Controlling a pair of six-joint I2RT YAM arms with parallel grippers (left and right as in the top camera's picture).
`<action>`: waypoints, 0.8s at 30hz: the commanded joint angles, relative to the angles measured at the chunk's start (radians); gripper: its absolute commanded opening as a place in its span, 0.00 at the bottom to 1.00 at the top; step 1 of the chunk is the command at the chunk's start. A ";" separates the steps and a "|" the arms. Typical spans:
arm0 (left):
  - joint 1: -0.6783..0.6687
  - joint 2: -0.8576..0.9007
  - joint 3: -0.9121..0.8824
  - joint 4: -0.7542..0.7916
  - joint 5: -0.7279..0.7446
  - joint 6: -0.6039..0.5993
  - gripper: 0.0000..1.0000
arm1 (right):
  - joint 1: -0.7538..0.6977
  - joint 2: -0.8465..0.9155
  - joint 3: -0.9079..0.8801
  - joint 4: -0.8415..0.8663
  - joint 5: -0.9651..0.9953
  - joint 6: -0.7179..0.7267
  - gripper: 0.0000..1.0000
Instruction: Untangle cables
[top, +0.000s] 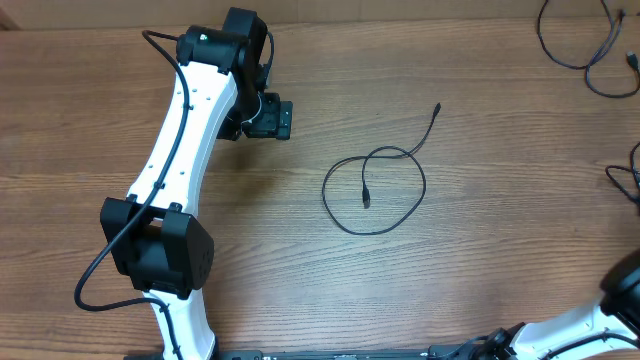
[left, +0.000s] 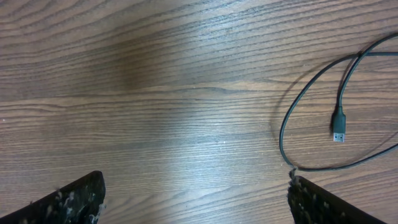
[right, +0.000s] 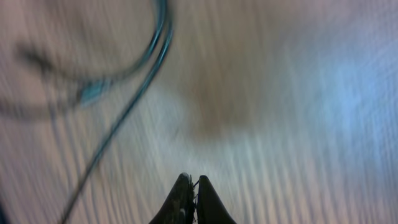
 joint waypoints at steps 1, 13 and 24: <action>-0.013 0.010 -0.005 0.003 0.000 0.022 0.93 | -0.078 -0.026 0.018 0.048 0.023 0.043 0.04; -0.014 0.010 -0.005 -0.014 0.000 0.022 0.93 | -0.143 0.127 0.018 0.246 0.022 -0.116 0.04; -0.014 0.010 -0.005 -0.021 0.000 0.021 0.93 | -0.178 0.244 0.018 0.343 0.036 -0.202 0.04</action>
